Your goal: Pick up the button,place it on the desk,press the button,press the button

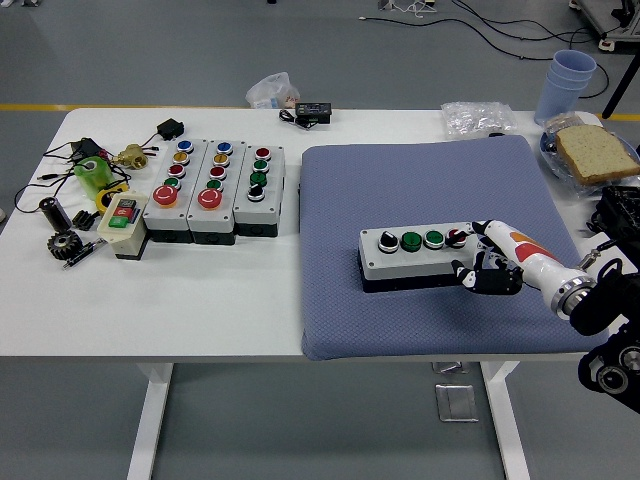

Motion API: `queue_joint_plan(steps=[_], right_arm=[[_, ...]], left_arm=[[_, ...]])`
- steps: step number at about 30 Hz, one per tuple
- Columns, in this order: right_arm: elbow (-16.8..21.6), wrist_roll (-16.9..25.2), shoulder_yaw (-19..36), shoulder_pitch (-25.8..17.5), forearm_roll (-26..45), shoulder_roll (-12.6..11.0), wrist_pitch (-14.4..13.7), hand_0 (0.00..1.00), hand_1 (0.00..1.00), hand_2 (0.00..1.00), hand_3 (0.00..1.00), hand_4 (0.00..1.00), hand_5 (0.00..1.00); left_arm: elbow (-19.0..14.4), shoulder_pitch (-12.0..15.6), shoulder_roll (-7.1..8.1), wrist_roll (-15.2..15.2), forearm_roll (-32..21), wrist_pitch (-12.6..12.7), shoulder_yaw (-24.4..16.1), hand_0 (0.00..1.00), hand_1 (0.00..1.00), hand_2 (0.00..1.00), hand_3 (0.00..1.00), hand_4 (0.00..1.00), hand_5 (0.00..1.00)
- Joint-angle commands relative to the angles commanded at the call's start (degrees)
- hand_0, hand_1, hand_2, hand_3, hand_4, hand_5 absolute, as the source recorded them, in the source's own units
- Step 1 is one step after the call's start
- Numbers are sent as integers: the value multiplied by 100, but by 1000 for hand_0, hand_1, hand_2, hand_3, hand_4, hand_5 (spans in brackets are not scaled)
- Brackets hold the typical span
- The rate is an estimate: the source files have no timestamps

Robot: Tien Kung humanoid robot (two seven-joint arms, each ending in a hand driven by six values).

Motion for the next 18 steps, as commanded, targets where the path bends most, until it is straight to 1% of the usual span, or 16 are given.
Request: queue_joint_plan(steps=[6, 8, 11, 18], right_arm=[[-52, -7, 80, 7, -85, 36, -66, 154, 2, 220, 690, 567, 186], [-133, -2, 119, 11, -103, 54, -80, 153, 2, 221, 693, 566, 188], [-251, -11, 179, 7, -136, 67, -76, 153, 2, 221, 693, 566, 188], [-350, -12, 110, 12, -114, 62, -50, 155, 2, 222, 698, 566, 187]], left_arm=[[0, 13, 0, 12, 64, -4, -15, 557, 420, 424, 429, 266, 386], [0, 26, 0, 20, 110, -9, -30, 557, 422, 424, 429, 266, 387], [0, 48, 0, 29, 176, -15, -51, 557, 422, 424, 429, 266, 387], [0, 105, 0, 30, 209, -29, -43, 557, 421, 424, 429, 268, 387]])
